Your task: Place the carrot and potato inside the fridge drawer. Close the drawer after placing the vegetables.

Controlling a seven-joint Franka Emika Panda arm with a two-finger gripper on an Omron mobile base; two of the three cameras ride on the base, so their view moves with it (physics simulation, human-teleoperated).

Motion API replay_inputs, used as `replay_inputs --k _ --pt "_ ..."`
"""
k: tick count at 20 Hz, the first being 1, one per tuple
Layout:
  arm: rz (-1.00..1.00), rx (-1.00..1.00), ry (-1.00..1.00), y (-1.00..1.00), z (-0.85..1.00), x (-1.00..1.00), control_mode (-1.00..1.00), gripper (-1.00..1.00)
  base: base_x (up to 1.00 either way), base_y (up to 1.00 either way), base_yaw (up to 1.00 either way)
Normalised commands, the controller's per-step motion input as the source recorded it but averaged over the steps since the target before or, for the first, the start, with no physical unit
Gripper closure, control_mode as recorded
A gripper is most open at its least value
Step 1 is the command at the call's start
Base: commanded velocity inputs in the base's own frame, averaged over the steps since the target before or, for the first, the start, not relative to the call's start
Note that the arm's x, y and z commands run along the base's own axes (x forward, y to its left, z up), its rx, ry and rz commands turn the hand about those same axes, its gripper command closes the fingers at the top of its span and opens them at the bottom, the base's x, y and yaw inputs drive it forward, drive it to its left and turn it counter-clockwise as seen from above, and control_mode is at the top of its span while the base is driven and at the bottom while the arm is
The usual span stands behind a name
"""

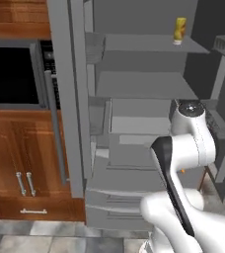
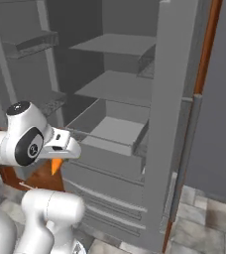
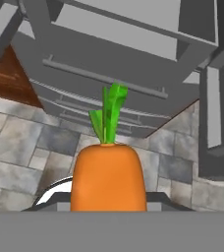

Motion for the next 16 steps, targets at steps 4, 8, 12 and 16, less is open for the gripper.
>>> replay_inputs --k 4,8,12,16 --pt "0.00 0.00 0.00 0.00 0.00 0.00 1.00 1.00 0.60 0.01 -0.33" --pt "0.00 0.00 0.00 0.00 0.00 0.00 1.00 1.00 0.33 0.13 -0.22" --pt "0.00 0.00 0.00 0.00 0.00 0.00 1.00 1.00 0.31 0.25 -0.15" --pt "0.00 0.00 0.00 0.00 0.00 0.00 1.00 1.00 0.50 0.32 -0.14"
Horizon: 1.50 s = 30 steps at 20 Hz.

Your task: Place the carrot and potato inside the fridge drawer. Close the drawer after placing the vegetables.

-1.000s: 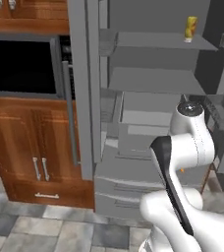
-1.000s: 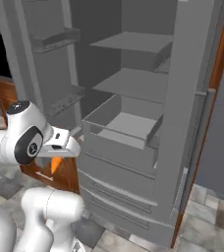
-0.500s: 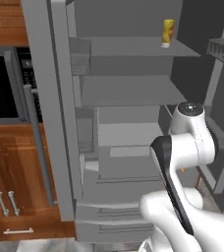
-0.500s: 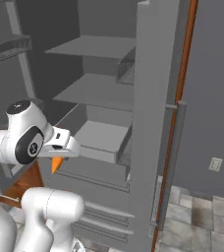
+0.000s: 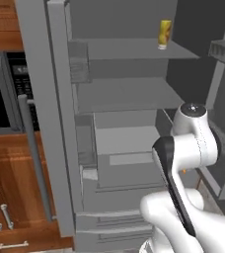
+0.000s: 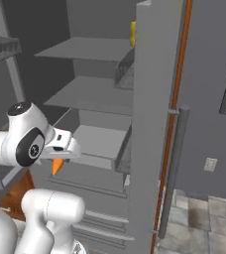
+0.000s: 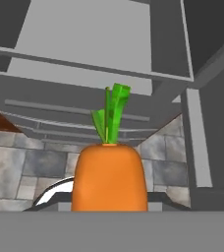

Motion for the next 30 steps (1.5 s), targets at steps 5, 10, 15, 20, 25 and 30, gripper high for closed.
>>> replay_inputs --k 5,10,15,20,25,30 --pt "0.00 0.00 0.00 0.00 0.00 0.00 1.00 1.00 0.50 0.38 -0.15" --pt "0.00 0.00 0.00 0.00 0.00 0.00 1.00 1.00 0.33 -0.01 -0.03" --pt "0.00 0.00 0.04 -0.03 0.00 0.24 -1.00 1.00 0.23 -0.16 0.00" --pt "0.04 0.00 0.16 0.00 0.00 0.95 -1.00 1.00 0.00 0.00 0.00" --pt "0.15 0.00 0.18 -0.02 -0.06 1.00 -1.00 1.00 0.00 0.00 0.00" --pt "0.19 -0.01 0.19 0.00 -0.41 0.88 -1.00 1.00 0.00 0.00 0.00"
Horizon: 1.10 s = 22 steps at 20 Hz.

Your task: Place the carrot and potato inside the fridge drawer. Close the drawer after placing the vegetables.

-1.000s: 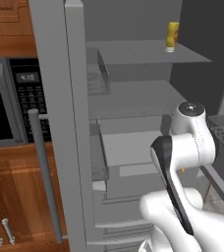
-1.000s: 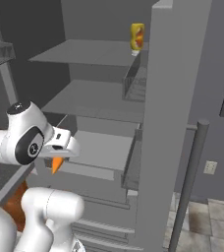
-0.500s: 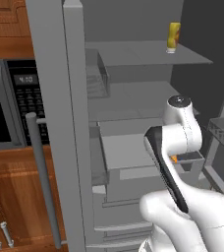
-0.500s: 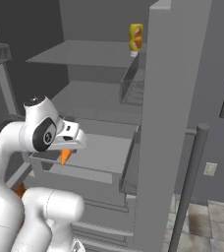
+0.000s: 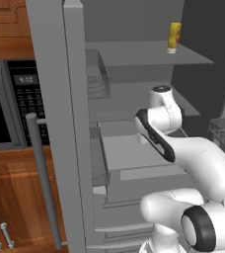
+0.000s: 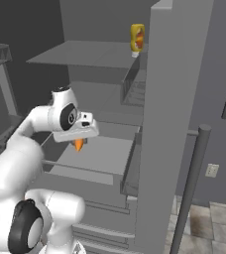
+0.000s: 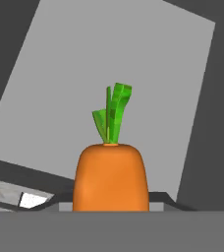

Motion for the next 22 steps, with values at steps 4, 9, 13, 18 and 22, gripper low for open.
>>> replay_inputs --k 4,9,13,18,22 --pt "0.14 0.01 0.01 0.00 -0.79 0.46 -1.00 1.00 0.00 0.00 0.00" --pt "0.10 0.02 0.00 0.00 -0.85 0.28 -1.00 1.00 0.00 0.00 0.00" --pt "0.08 0.01 0.02 0.00 -0.73 0.23 -1.00 1.00 0.00 0.00 0.00" --pt "0.06 0.05 0.01 -0.09 -0.48 -0.05 -1.00 1.00 0.00 0.00 0.00" --pt "0.12 0.10 0.00 -0.21 -0.34 -0.54 -1.00 1.00 0.00 0.00 0.00"
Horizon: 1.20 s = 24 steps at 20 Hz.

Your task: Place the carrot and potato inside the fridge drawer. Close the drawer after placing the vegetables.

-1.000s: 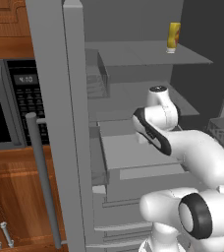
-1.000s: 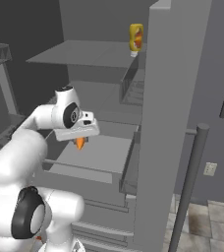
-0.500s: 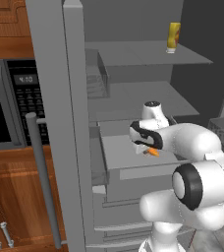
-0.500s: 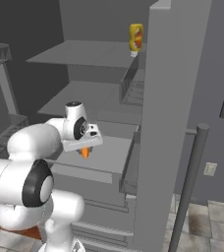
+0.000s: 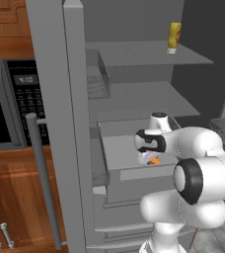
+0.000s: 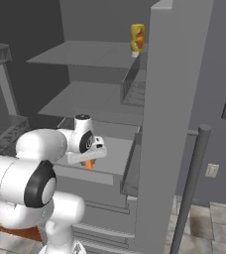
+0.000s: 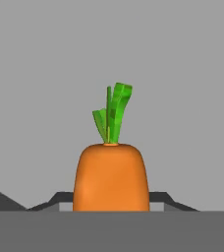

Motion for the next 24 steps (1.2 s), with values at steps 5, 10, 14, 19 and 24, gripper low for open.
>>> replay_inputs --k 5,10,14,19,24 --pt "0.12 0.08 0.01 -0.11 -0.26 -0.57 -1.00 1.00 0.00 0.00 0.00" --pt "0.07 0.02 0.12 0.00 -0.08 -0.15 -1.00 1.00 0.00 0.00 0.00" --pt "0.06 0.02 0.19 -0.02 0.00 0.45 -1.00 1.00 0.00 0.00 0.00" --pt "0.08 0.01 0.16 0.00 -0.06 0.60 -1.00 1.00 0.00 0.00 0.00" --pt "0.07 0.00 0.05 -0.01 -0.40 0.04 -1.00 -1.00 0.00 0.00 0.00"
